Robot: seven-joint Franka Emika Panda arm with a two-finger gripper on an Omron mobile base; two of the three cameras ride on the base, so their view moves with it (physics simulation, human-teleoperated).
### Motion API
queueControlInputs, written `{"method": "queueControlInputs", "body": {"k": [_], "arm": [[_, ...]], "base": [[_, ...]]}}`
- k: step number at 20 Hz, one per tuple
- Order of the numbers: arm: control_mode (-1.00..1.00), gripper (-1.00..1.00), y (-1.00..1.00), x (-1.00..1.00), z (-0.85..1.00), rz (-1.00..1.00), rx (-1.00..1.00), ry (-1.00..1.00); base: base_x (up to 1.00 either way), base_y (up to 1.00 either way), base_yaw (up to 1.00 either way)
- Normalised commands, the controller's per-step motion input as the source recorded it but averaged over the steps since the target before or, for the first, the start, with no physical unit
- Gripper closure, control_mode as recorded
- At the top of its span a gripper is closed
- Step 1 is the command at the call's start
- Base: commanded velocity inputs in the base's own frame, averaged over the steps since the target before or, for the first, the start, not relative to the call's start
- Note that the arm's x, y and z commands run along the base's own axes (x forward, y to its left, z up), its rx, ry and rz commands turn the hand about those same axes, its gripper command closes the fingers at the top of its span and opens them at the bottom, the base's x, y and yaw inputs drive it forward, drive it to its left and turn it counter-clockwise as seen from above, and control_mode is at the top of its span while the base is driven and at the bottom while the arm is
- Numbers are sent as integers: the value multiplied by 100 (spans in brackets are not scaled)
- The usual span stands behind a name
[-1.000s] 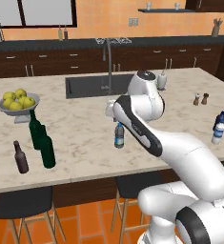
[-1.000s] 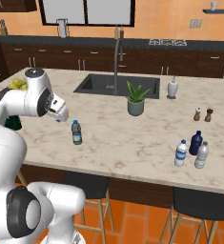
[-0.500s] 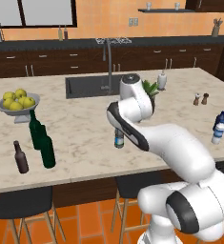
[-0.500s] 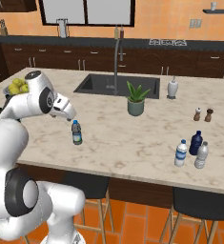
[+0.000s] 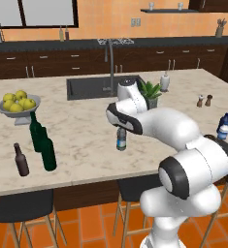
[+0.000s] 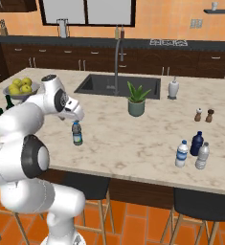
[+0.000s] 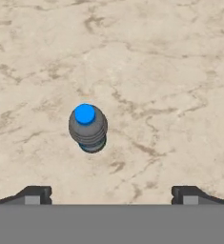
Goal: Move the plastic bottles in the middle to the plastics group, and the glass bottles in the middle to the glass group.
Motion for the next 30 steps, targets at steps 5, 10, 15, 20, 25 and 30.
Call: {"method": "queueControlInputs", "body": {"k": [5, 10, 15, 20, 25, 30], "arm": [[-100, -100, 0, 50, -29, 5, 1, 3], [-100, -100, 0, 28, -30, 1, 1, 7], [-100, -100, 1, 17, -38, 0, 0, 14], [-100, -100, 0, 11, -30, 0, 0, 4], [-100, -100, 0, 25, -22, 2, 0, 0], [-100, -100, 0, 11, -25, 3, 0, 0]], "base": [[0, 0, 0], [0, 0, 0], [0, 0, 0], [0, 0, 0], [0, 0, 0], [0, 0, 0]]}}
